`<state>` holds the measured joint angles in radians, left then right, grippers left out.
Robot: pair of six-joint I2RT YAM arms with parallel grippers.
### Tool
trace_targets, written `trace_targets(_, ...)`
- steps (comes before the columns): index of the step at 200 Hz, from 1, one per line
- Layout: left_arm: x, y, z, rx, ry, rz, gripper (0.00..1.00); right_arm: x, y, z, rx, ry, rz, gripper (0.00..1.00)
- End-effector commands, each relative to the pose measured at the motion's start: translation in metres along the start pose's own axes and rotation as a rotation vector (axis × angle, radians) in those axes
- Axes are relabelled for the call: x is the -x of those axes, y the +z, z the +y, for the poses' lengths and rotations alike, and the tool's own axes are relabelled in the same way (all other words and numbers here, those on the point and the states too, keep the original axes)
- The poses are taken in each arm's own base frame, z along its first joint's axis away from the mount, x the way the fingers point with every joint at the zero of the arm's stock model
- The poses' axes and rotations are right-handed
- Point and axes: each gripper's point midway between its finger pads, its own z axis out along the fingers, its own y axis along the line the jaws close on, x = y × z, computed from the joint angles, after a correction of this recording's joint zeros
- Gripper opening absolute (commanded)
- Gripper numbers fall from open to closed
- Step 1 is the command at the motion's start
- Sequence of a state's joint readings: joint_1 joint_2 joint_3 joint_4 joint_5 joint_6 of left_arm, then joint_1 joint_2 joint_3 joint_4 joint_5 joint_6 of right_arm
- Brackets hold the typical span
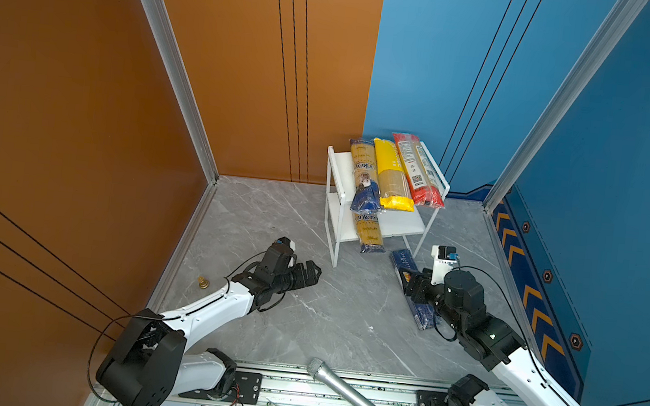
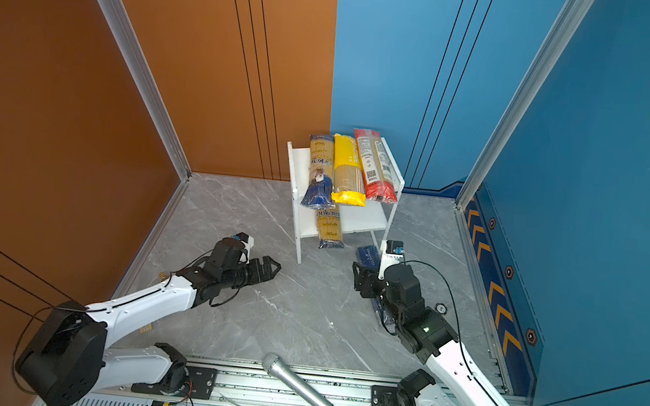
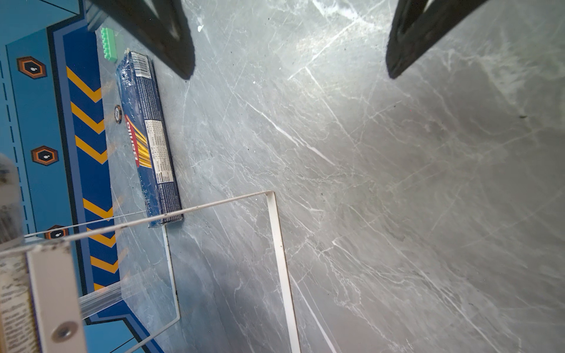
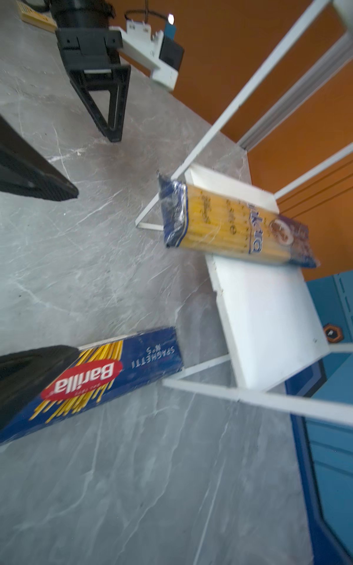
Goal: Arrange pasta packages on shelves
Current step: Rotate the pasta box at the center of the table.
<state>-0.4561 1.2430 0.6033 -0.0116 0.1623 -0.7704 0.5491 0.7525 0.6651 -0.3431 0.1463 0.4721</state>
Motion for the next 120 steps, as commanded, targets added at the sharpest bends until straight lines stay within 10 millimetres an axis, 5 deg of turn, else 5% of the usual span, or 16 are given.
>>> trace_targets(1, -0.003, -0.001, 0.007, 0.016, 0.012, 0.012, 0.98, -0.044, -0.009, -0.053, -0.208, 0.114, 0.131, 0.73)
trace_targets(41, -0.003, -0.001, 0.006, 0.016, 0.013, 0.014, 0.98, -0.077, -0.007, -0.085, -0.301, 0.230, 0.227, 0.78)
trace_targets(120, -0.002, -0.003, 0.004, 0.018, 0.014, 0.011, 0.98, -0.107, 0.008, -0.105, -0.355, 0.269, 0.336, 0.87)
